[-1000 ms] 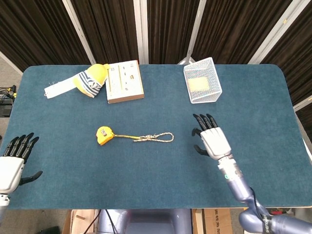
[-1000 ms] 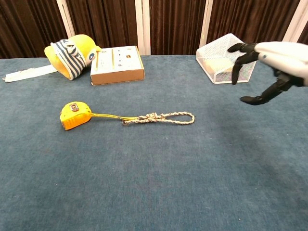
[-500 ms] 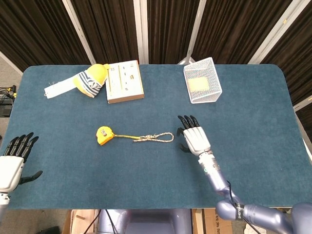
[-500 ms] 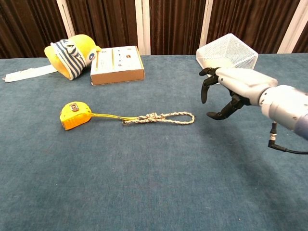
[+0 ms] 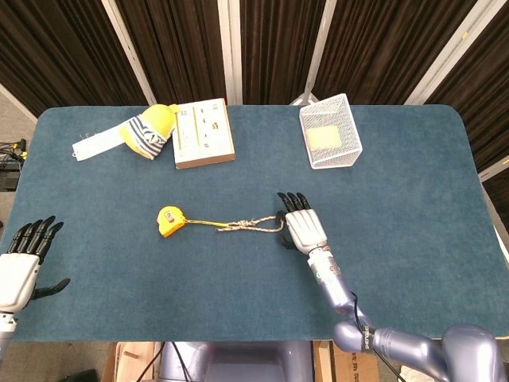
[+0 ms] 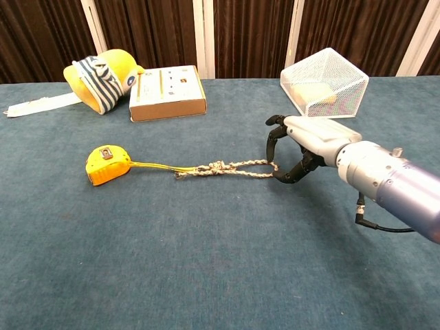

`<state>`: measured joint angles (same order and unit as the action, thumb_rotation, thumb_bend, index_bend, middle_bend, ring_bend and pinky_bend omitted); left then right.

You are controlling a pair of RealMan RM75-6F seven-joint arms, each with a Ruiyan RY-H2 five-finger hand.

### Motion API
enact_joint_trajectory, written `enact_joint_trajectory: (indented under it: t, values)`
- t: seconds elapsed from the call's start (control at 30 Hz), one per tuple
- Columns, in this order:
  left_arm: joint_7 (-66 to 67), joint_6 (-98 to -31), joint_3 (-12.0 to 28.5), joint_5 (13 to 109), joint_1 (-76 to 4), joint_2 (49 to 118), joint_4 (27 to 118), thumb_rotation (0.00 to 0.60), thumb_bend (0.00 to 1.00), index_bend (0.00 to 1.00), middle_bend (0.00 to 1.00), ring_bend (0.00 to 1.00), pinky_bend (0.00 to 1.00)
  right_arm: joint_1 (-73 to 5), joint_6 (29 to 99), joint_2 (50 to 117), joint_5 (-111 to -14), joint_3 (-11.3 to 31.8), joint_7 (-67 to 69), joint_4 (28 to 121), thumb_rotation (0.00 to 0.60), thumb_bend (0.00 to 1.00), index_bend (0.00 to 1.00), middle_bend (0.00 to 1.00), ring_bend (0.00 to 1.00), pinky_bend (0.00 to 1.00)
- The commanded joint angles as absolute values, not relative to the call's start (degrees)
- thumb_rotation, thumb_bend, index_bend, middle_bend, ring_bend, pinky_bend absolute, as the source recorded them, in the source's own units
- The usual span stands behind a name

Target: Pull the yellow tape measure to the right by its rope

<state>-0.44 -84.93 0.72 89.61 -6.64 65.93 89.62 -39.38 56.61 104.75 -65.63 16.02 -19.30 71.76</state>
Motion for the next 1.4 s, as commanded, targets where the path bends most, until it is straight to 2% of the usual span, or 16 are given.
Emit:
enact_joint_trajectory:
  t: [0.03,0.5,0.87,1.4]
  values:
    - [-0.5,-84.9,0.8,89.5,-6.7,66.0,89.6,0.600,0.00,0.00,0.00,0.00,0.00,-39.8,56.5,105.7,-65.5,16.0,-18.6,70.7,0.600,0.39,0.50,0.10,0.00,0.00]
    - [-0.6,-84.5,0.9,89.0,-6.8,66.0,89.8,0.600,0.00,0.00,0.00,0.00,0.00,-41.0,55.9,108.5,-64.7,15.9,-17.5,66.1,0.600,0.39,0.50,0.10,0.00,0.00]
    - [-0.7,-84.1,1.0,88.7,-6.9,65.9,90.1,0.600,0.00,0.00,0.00,0.00,0.00,-41.4,55.7,109.9,-64.3,15.7,-17.0,64.1,0.600,0.40,0.57,0.11,0.00,0.00]
    - [-0.7,-83.8,1.0,88.4,-7.1,65.9,90.3,0.600,0.00,0.00,0.00,0.00,0.00,-41.6,55.2,110.6,-62.9,15.9,-17.2,62.8,0.600,0.42,0.60,0.12,0.00,0.00]
